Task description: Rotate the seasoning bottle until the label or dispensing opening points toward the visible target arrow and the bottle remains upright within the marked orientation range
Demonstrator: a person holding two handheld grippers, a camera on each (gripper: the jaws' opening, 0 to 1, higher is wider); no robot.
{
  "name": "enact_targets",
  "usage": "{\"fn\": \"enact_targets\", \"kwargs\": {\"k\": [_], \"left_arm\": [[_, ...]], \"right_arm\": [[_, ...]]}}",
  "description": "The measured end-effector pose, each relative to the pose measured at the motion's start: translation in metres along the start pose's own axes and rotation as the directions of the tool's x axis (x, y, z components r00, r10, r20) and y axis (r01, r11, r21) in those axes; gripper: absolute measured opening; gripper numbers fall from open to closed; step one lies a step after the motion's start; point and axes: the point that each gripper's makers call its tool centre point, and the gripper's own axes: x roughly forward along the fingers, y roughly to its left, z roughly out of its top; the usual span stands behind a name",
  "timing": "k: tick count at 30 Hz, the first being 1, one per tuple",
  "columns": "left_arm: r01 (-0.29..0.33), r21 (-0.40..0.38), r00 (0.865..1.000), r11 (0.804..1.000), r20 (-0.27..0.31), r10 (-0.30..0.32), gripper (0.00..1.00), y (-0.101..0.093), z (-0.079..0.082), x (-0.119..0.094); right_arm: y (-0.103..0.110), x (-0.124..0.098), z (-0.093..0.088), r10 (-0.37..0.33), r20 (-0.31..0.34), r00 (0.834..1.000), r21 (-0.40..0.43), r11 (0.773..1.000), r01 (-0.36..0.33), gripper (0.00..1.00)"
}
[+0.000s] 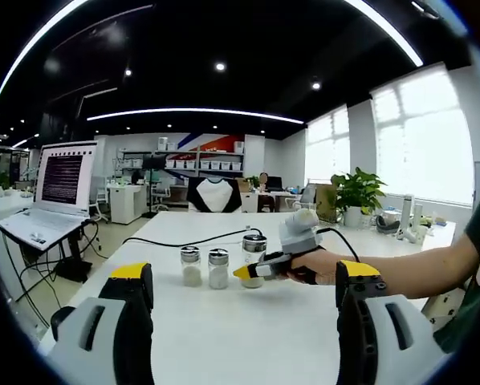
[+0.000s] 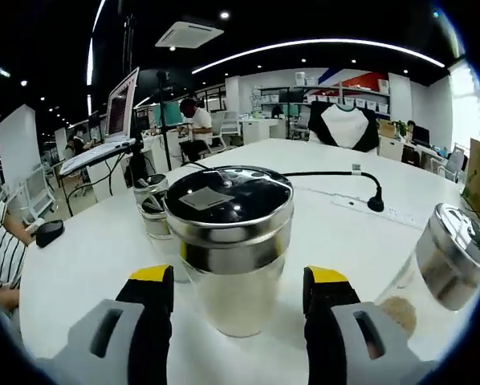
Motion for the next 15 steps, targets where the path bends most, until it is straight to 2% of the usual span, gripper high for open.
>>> {"fn": "enact_targets", "kwargs": {"k": [3, 7, 10, 13, 14, 15], "left_arm": [[0.000, 0.003, 1.000, 1.000, -0.002, 0.000, 1.00, 0.000, 0.000, 0.000], [-0.007, 0.015, 1.000, 1.000, -0.005, 0.007, 1.00, 0.002, 0.000, -0.002], [-0.016, 0.003, 1.000, 1.000, -0.004, 0.016, 0.99, 0.004, -0.001, -0.003], [-0.019, -0.001, 1.000, 1.000, -0.007, 0.019, 0.99, 0.005, -0.002, -0.003], [-0.017, -0.001, 1.000, 1.000, -0.008, 0.017, 0.99, 0.004, -0.002, -0.003], [-0.016, 0.000, 1.000, 1.000, -0.008, 0.016, 0.99, 0.004, -0.002, -0.003]], "right_arm": [[-0.003, 0.004, -0.003, -0.012, -0.001, 1.000, 0.038, 0.999, 0.012, 0.63], [-0.011, 0.006, -0.004, -0.042, 0.004, 0.999, 0.037, 0.998, 0.042, 0.61], [-0.008, 0.007, -0.002, -0.026, 0.008, 1.000, 0.014, 1.000, 0.026, 0.57], [0.000, 0.009, 0.002, 0.002, 0.020, 1.000, -0.049, 0.999, -0.001, 0.44], [-0.003, 0.008, 0.002, -0.033, 0.019, 0.999, -0.065, 0.997, 0.035, 0.44], [-0.003, 0.008, 0.005, -0.034, 0.030, 0.999, -0.070, 0.997, 0.036, 0.44]]}}
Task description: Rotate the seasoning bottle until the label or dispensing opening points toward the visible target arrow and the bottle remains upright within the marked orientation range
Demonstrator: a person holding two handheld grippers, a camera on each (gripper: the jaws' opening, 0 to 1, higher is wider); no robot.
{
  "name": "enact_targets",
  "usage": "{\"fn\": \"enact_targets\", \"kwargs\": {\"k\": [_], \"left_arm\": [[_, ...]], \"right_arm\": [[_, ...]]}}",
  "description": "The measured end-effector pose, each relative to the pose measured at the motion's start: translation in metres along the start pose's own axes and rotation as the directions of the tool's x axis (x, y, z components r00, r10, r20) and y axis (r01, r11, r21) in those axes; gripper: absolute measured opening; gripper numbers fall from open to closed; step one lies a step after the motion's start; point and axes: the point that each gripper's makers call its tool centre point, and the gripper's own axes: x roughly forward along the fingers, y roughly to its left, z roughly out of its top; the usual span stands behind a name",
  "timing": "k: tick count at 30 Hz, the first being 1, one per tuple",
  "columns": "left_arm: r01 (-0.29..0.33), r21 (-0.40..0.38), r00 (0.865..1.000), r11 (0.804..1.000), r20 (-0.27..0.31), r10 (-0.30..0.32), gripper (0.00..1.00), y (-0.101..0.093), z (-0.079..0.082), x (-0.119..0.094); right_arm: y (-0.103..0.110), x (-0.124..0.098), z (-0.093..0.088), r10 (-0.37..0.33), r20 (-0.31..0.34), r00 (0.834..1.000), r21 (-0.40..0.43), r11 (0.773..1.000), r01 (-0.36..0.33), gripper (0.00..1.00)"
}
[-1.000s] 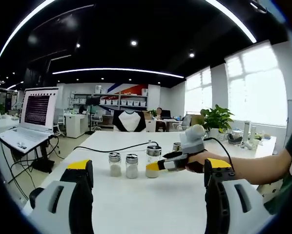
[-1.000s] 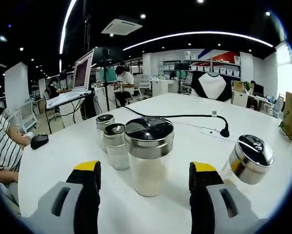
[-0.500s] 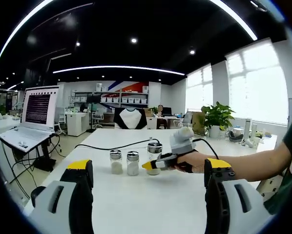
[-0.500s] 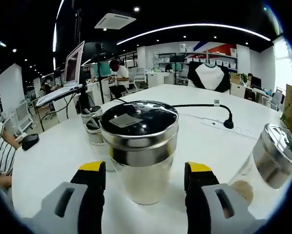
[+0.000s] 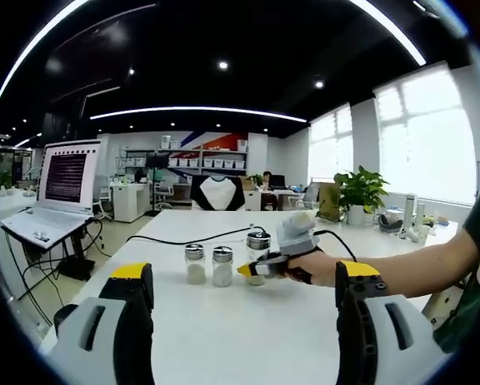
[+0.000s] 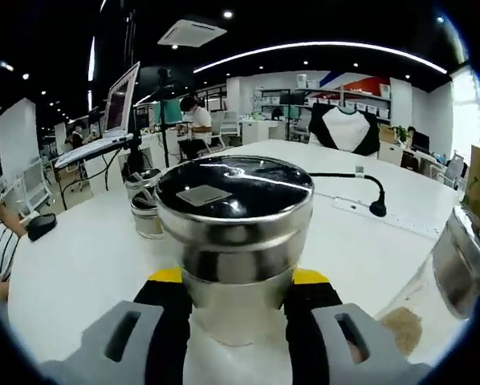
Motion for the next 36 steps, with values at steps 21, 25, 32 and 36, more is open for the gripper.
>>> {"fn": "enact_targets", "kwargs": {"k": [21, 25, 32, 36], "left_arm": [[-0.007, -0.006, 1.000, 1.000, -0.003, 0.007, 0.99, 0.002, 0.000, -0.003], [-0.009, -0.009, 1.000, 1.000, -0.004, 0.009, 0.99, 0.003, 0.000, -0.003], [-0.010, -0.011, 1.000, 1.000, -0.008, 0.010, 0.98, 0.004, -0.002, -0.003], [-0.008, -0.012, 1.000, 1.000, -0.009, 0.008, 0.98, 0.004, -0.002, -0.002]], "right_arm": [[0.000, -0.003, -0.001, -0.002, -0.019, 1.000, 0.000, 1.000, 0.002, 0.43], [0.001, -0.004, -0.003, -0.001, -0.020, 1.000, 0.001, 1.000, 0.001, 0.43], [0.002, -0.008, -0.008, -0.002, -0.030, 1.000, 0.004, 1.000, 0.002, 0.43], [0.001, -0.011, -0.009, -0.002, -0.023, 1.000, 0.005, 1.000, 0.003, 0.43]]}}
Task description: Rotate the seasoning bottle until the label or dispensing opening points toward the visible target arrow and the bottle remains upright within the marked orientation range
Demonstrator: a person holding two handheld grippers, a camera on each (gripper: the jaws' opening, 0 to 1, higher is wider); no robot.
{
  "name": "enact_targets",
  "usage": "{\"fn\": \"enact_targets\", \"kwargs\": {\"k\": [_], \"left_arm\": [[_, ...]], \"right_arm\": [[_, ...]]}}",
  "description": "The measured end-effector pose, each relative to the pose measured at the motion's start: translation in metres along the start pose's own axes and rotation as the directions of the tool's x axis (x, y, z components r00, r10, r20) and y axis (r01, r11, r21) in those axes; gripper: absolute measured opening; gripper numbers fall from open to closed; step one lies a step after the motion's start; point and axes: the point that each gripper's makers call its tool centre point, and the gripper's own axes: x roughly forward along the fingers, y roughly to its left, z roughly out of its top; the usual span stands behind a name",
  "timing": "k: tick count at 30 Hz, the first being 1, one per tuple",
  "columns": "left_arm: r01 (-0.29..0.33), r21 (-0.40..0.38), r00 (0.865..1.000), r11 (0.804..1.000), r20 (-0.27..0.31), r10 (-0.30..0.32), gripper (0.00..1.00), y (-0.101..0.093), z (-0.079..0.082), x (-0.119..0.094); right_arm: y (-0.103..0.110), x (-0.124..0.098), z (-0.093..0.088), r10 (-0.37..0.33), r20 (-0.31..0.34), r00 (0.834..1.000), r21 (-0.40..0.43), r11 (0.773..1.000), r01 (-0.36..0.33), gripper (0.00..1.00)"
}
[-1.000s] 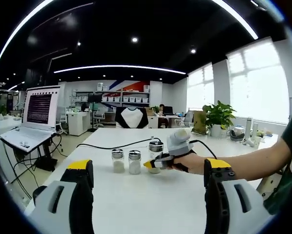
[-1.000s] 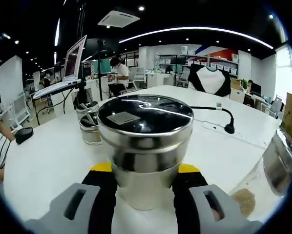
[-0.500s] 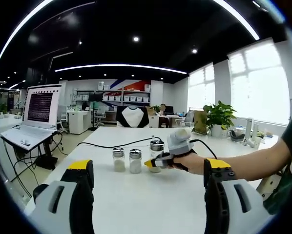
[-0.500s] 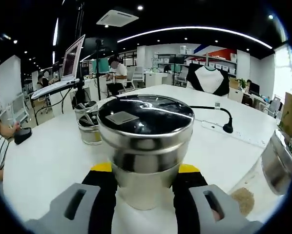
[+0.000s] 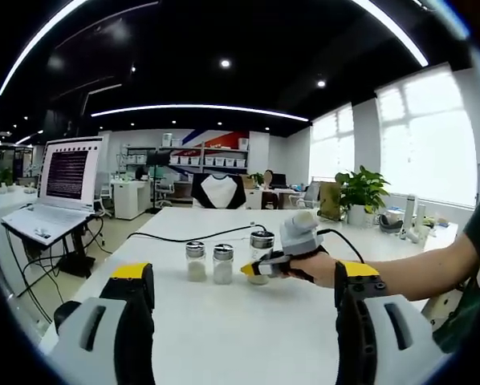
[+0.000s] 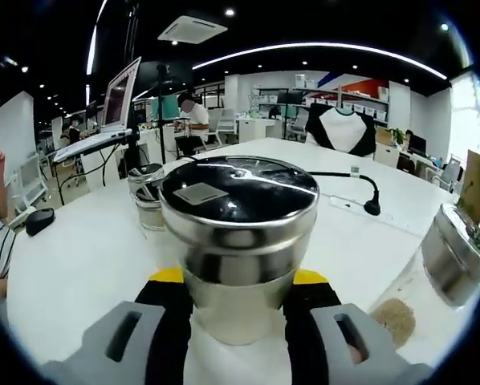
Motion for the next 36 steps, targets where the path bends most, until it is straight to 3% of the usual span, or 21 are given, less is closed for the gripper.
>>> {"fn": "enact_targets", "kwargs": {"k": [36], "left_arm": [[0.030, -0.001, 1.000, 1.000, -0.007, -0.030, 0.98, -0.010, -0.002, 0.009]], "right_arm": [[0.001, -0.061, -0.033, 0.009, -0.012, 1.000, 0.014, 1.000, -0.009, 0.43]]}}
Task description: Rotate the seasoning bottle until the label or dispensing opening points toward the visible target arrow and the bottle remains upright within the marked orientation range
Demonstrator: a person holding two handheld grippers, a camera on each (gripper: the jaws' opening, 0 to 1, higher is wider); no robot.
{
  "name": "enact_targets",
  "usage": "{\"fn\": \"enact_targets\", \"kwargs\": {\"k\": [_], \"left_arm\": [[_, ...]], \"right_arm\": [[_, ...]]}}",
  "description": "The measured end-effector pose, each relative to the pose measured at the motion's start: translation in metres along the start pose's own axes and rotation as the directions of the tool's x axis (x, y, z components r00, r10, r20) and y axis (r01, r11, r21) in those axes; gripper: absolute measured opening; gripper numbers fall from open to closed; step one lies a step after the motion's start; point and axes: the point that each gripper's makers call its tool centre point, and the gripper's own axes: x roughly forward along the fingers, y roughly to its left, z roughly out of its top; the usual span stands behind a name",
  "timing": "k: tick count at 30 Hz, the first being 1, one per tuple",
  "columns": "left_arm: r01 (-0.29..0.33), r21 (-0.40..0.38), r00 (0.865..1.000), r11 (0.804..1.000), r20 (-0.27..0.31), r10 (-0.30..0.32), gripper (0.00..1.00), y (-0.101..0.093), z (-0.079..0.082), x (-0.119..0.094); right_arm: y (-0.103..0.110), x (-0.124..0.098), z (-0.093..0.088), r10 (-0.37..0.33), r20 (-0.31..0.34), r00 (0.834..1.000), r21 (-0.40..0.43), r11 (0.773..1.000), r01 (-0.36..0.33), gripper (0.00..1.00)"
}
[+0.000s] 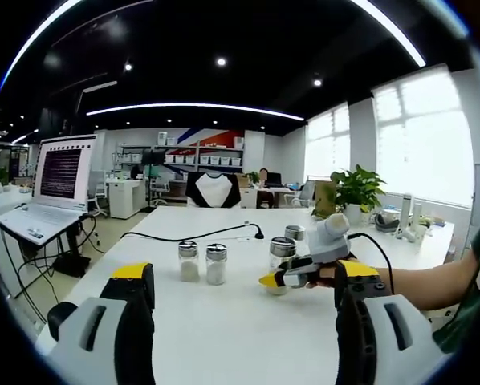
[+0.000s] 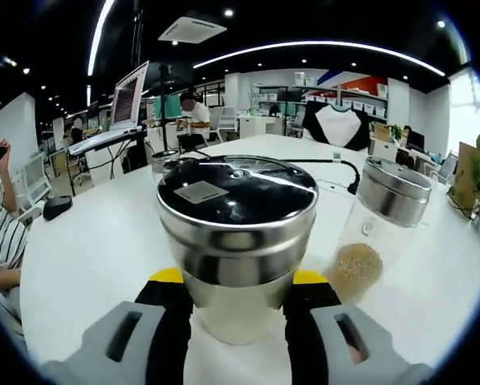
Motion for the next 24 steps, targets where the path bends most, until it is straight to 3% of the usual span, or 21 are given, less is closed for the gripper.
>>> {"fn": "enact_targets", "kwargs": {"k": [24], "left_arm": [[0.028, -0.010, 0.999, 1.000, -0.016, -0.029, 0.98, -0.010, -0.005, 0.006]], "right_arm": [[0.009, -0.043, -0.023, 0.009, -0.002, 1.000, -0.004, 1.000, -0.009, 0.43]]}}
